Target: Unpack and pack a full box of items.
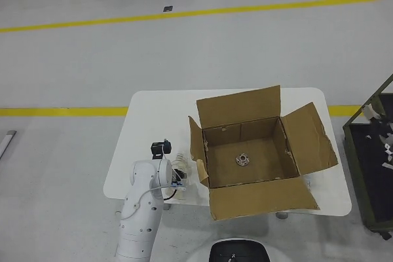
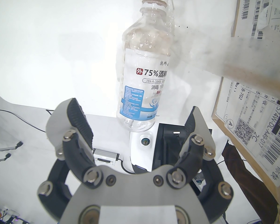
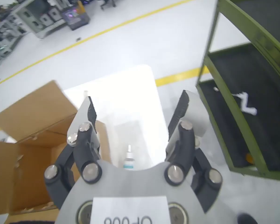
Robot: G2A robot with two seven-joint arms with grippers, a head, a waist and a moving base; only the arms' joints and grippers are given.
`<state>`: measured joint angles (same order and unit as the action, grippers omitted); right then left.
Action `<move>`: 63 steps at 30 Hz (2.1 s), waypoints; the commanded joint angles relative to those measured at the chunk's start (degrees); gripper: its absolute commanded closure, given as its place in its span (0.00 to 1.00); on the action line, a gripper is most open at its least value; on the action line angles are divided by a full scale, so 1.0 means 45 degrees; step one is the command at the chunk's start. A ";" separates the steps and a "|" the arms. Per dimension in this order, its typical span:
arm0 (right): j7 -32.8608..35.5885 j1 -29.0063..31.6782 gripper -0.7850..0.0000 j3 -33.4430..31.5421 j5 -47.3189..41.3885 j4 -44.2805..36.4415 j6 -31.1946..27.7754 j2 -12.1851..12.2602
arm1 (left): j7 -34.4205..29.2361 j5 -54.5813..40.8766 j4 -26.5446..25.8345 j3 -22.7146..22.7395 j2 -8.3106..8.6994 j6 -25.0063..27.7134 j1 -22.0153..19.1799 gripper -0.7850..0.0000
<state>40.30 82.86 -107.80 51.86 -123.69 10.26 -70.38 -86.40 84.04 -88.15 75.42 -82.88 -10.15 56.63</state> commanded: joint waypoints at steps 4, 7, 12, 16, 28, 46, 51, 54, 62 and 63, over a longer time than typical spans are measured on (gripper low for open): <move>0.0910 -0.1766 1.00 0.3817 0.2005 0.0543 -0.0958 0.0020 | 0.0000 0.0000 0.0000 0.0000 0.0000 0.0000 0.0000 0.00; 0.1527 -0.3310 1.00 0.6301 0.2223 0.2595 -0.0805 -0.0167 | 0.0000 0.0000 0.0000 0.0000 0.0000 0.0000 0.0000 0.00; 0.3015 -0.5837 1.00 0.9141 0.2261 0.6374 0.0612 -0.0660 | 0.0000 0.0000 0.0000 0.0000 0.0000 0.0000 0.0000 0.00; 0.3612 -0.7373 1.00 1.0680 0.2191 0.8785 0.1008 -0.1067 | 0.0000 0.0000 0.0000 0.0000 0.0000 0.0000 0.0000 0.00; 0.4291 -0.8815 0.00 1.2011 0.1579 1.1120 0.0839 -0.1579 | 0.0000 0.0000 0.0000 0.0000 0.0000 0.0000 0.0000 0.00; 0.4412 -0.9096 0.00 1.3017 0.2113 1.2467 0.1331 -0.2042 | 0.0000 0.0000 0.0000 0.0000 0.0000 0.0000 0.0000 0.00; 0.4265 -0.9703 0.34 1.3739 0.2032 1.3547 0.1410 -0.2457 | 0.0000 0.0000 0.0000 0.0000 0.0000 0.0000 0.0000 0.00; 0.4179 -0.9948 0.57 1.3986 0.1890 1.4095 0.1458 -0.2665 | 0.0000 0.0000 0.0000 0.0000 0.0000 0.0000 0.0000 0.00; 0.3813 -1.0366 0.57 1.4337 0.1535 1.5243 0.1317 -0.3097 | 0.0000 0.0000 0.0000 0.0000 0.0000 0.0000 0.0000 0.00; 0.3787 -1.0402 0.57 1.4357 0.1501 1.5371 0.1312 -0.3139 | 0.0000 0.0000 0.0000 0.0000 0.0000 0.0000 0.0000 0.00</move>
<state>57.46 36.23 -43.29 58.80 -55.23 16.18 -84.29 -86.40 84.04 -88.15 75.42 -82.88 -10.15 56.63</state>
